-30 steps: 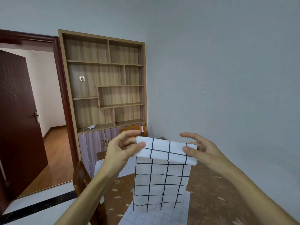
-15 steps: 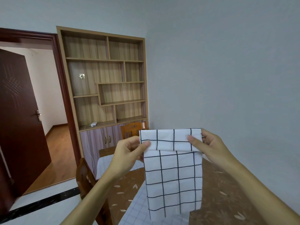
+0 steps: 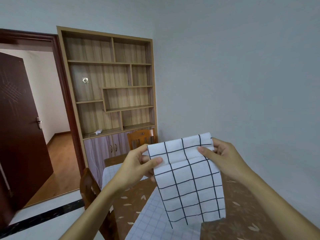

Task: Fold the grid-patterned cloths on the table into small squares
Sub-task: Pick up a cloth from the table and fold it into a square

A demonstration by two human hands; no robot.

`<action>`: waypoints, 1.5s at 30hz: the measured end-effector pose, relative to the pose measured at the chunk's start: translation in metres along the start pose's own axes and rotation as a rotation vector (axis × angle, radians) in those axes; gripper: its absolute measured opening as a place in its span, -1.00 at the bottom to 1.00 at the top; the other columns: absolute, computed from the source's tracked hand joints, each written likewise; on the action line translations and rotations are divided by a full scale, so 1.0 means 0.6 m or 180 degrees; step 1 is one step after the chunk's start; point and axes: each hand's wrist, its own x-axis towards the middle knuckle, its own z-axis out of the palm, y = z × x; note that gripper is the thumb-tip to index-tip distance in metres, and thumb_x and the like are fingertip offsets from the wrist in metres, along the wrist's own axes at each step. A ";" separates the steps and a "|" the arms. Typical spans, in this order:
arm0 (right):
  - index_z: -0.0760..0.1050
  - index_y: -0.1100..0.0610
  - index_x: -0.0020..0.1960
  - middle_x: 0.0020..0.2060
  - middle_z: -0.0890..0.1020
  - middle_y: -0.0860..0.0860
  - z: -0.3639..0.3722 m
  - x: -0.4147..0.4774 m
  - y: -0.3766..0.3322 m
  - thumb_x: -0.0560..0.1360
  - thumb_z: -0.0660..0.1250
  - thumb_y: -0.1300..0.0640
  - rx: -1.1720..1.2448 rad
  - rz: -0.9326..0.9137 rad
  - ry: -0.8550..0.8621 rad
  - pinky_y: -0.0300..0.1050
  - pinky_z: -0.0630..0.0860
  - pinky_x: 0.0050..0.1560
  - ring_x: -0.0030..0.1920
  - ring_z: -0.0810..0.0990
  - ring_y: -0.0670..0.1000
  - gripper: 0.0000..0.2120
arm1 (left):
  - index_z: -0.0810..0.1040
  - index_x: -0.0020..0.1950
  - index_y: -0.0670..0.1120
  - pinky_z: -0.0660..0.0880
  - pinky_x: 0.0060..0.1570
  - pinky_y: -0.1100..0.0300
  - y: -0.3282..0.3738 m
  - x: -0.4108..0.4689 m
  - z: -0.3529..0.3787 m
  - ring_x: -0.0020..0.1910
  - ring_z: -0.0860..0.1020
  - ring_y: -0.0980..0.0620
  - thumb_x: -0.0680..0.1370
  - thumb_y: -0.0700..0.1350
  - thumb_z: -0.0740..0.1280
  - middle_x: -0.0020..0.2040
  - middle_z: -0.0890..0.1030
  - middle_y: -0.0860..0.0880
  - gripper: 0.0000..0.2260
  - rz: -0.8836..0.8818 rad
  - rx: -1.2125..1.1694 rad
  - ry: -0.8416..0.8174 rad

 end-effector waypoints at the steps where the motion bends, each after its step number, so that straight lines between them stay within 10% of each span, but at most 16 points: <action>1: 0.64 0.05 0.13 -0.10 0.77 0.00 0.000 0.000 0.000 0.58 0.35 0.19 -0.0010 -0.0007 0.0014 -0.27 0.62 -0.11 -0.08 0.75 -0.01 -0.83 | 0.50 0.34 -0.06 0.69 -0.14 -0.05 0.000 -0.001 -0.001 -0.03 0.73 -0.13 0.56 -0.16 0.38 0.07 0.74 -0.10 -0.66 0.0013 0.0004 -0.0115; 8: 0.66 0.06 0.06 -0.10 0.74 -0.07 -0.007 -0.005 0.007 0.40 0.52 0.34 -0.0266 -0.0064 -0.0252 -0.33 0.56 -0.07 -0.09 0.70 -0.12 -0.70 | 0.64 0.21 -0.09 0.63 0.11 -0.09 -0.002 0.001 -0.014 0.07 0.68 -0.17 0.54 -0.25 0.42 0.07 0.73 -0.09 -0.75 0.0299 0.0140 0.0232; 13: 0.72 0.06 -0.05 -0.06 0.75 -0.04 -0.012 0.000 0.016 0.46 0.35 0.51 -0.0438 -0.0170 -0.0126 -0.28 0.58 -0.03 -0.01 0.72 -0.05 -0.62 | 0.69 0.02 -0.27 0.60 0.02 0.27 -0.003 0.002 -0.020 0.10 0.68 0.02 0.51 -0.40 0.38 0.05 0.73 -0.10 -0.85 0.0562 0.0112 0.0369; 20: 0.74 0.05 -0.17 -0.14 0.75 -0.07 -0.011 0.001 0.009 0.47 0.33 0.53 -0.0277 -0.0305 0.0067 -0.35 0.57 -0.10 -0.10 0.71 -0.12 -0.59 | 0.62 0.18 -0.21 0.65 -0.03 0.13 0.011 0.005 -0.018 0.02 0.70 -0.08 0.62 -0.41 0.02 0.00 0.73 -0.17 -0.60 -0.0217 -0.0839 0.0291; 24: 0.73 0.07 -0.20 -0.17 0.75 -0.10 -0.006 0.004 0.007 0.47 0.32 0.54 -0.0295 -0.0402 0.0106 -0.36 0.57 -0.12 -0.13 0.70 -0.16 -0.58 | 0.58 0.28 0.05 0.61 -0.04 0.23 0.004 0.000 -0.008 -0.10 0.68 0.14 0.62 -0.02 0.33 -0.15 0.72 0.08 -0.77 -0.0299 -0.0154 0.0043; 26: 0.72 0.06 -0.13 -0.16 0.75 -0.09 -0.005 0.004 0.006 0.49 0.30 0.52 -0.0281 -0.0413 0.0158 -0.36 0.56 -0.12 -0.13 0.70 -0.16 -0.60 | 0.59 0.25 -0.06 0.62 -0.01 0.22 0.000 0.000 -0.004 -0.05 0.70 0.05 0.55 -0.19 0.44 -0.12 0.75 0.00 -0.72 -0.0186 -0.0098 0.0093; 36: 0.63 0.08 0.19 0.00 0.73 0.12 0.004 -0.006 0.027 0.49 0.19 -0.38 0.0956 0.0718 -0.0394 -0.09 0.57 -0.06 -0.01 0.71 0.06 -0.39 | 0.64 0.14 -0.20 0.66 -0.04 0.16 0.003 -0.002 0.001 0.00 0.72 -0.09 0.49 -0.29 0.47 -0.01 0.75 -0.12 -0.77 0.0138 -0.0349 0.0732; 40: 0.64 0.13 0.17 0.03 0.75 0.05 0.019 -0.020 0.036 0.50 0.44 0.14 0.0261 0.0435 -0.0216 -0.08 0.65 0.06 0.06 0.72 0.07 -0.76 | 0.61 0.18 -0.19 0.65 -0.03 0.17 -0.001 -0.011 0.004 0.02 0.72 -0.05 0.55 -0.25 0.40 0.03 0.74 -0.09 -0.80 0.0150 -0.0238 0.0556; 45: 0.68 0.17 0.09 -0.04 0.76 0.04 0.029 -0.030 0.045 0.51 0.43 0.24 0.0394 0.0261 0.0252 -0.25 0.63 0.01 0.04 0.73 0.04 -0.83 | 0.52 0.31 0.04 0.63 -0.10 0.24 -0.017 -0.032 0.015 0.07 0.70 0.06 0.61 -0.15 0.33 0.13 0.71 0.11 -0.72 -0.0136 -0.0045 0.0015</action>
